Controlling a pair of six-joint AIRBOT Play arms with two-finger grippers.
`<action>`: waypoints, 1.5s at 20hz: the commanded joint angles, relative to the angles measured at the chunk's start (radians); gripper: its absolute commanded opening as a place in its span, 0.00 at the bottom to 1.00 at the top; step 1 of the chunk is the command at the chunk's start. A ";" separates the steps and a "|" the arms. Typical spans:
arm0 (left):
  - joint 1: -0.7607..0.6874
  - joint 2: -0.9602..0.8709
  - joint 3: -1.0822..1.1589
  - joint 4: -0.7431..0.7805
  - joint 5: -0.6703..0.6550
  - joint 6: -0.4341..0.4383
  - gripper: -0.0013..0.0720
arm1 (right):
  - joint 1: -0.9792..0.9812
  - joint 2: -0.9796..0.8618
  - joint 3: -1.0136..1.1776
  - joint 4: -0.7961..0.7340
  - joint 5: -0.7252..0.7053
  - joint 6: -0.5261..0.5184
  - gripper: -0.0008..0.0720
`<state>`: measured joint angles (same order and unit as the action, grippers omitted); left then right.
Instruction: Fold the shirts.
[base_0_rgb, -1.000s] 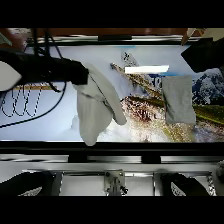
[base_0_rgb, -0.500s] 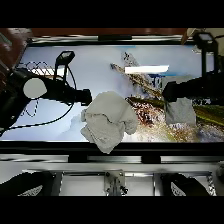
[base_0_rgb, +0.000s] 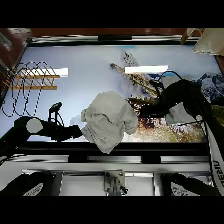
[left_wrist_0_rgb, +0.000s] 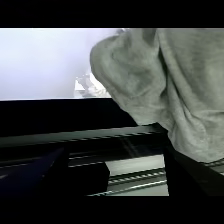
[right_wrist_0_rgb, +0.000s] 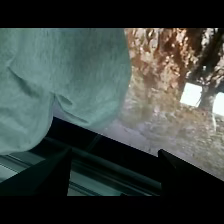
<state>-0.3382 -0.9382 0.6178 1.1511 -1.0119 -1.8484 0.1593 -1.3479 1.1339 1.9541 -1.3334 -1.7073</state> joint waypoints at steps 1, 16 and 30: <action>0.008 -0.031 -0.106 -0.140 0.190 0.017 0.91 | 0.000 -0.077 -0.010 0.087 0.004 -0.036 0.89; 0.017 -0.195 -0.092 -0.262 0.347 0.190 0.34 | 0.001 -0.235 -0.010 0.160 0.024 -0.025 0.90; 0.085 0.050 0.536 0.370 0.011 0.206 0.07 | 0.079 0.081 0.301 -0.256 0.040 -0.123 0.12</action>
<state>-0.2913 -0.9894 0.9245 1.2266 -0.8749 -1.5833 0.2337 -1.4036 1.2991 1.8923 -1.3113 -1.8183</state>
